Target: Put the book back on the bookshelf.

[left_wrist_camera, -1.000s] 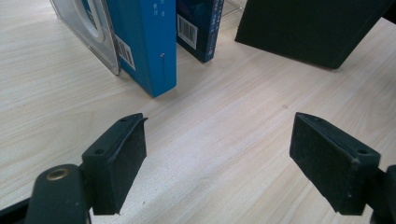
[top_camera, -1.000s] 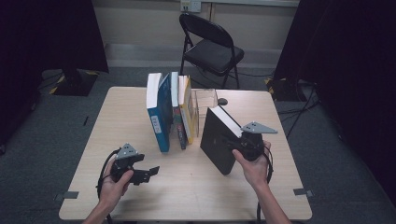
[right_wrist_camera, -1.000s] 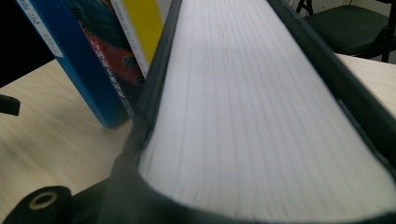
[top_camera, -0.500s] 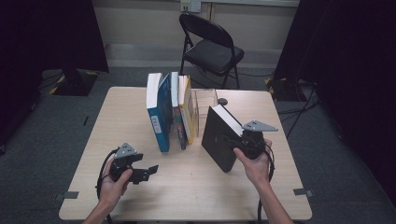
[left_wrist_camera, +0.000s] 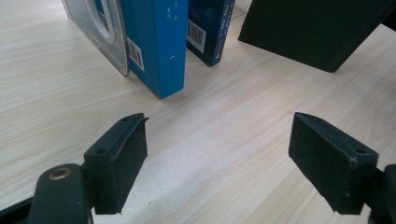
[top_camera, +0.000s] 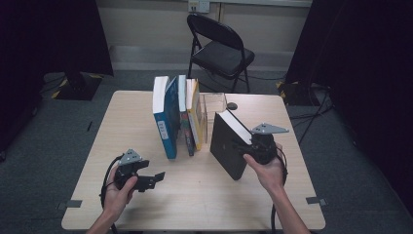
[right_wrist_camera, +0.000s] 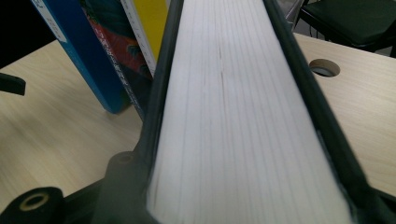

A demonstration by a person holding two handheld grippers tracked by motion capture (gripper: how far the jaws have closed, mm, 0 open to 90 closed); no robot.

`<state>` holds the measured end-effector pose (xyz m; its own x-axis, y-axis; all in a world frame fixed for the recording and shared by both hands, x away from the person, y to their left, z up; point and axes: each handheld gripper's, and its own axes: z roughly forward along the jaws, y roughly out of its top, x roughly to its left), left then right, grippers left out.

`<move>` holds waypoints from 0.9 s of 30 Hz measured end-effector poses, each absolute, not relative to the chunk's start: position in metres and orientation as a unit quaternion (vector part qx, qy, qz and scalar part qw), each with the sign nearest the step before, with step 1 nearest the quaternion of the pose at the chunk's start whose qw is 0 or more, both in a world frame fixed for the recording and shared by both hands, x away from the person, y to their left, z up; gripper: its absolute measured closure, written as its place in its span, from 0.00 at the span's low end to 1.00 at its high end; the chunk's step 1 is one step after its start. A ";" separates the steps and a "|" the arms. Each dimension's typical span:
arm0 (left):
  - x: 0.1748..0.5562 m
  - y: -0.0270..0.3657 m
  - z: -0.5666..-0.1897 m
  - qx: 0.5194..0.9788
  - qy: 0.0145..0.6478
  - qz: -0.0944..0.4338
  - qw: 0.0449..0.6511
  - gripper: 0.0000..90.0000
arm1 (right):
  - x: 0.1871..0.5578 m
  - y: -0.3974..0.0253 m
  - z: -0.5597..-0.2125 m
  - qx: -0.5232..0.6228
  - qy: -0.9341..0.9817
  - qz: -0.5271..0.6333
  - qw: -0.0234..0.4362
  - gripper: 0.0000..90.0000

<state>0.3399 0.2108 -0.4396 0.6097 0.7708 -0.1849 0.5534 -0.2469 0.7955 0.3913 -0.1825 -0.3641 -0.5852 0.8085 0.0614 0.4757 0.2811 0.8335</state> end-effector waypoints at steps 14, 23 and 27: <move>0.340 0.214 -0.439 0.773 0.430 0.120 0.450 0.21 | 0.403 -0.171 -0.336 0.429 0.796 0.392 0.169 0.55; 0.340 0.214 -0.439 0.774 0.426 0.119 0.453 0.21 | 0.419 -0.162 -0.325 0.433 0.823 0.340 0.138 0.54; 0.341 0.213 -0.440 0.778 0.427 0.115 0.447 0.22 | 0.428 -0.153 -0.320 0.437 0.835 0.309 0.127 0.54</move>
<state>0.3407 0.2126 -0.4399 0.6095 0.7666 -0.2021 0.5605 -0.2364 0.7937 0.4276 -0.1527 -0.3203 -0.5856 0.8085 0.0577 0.6518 0.4274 0.6265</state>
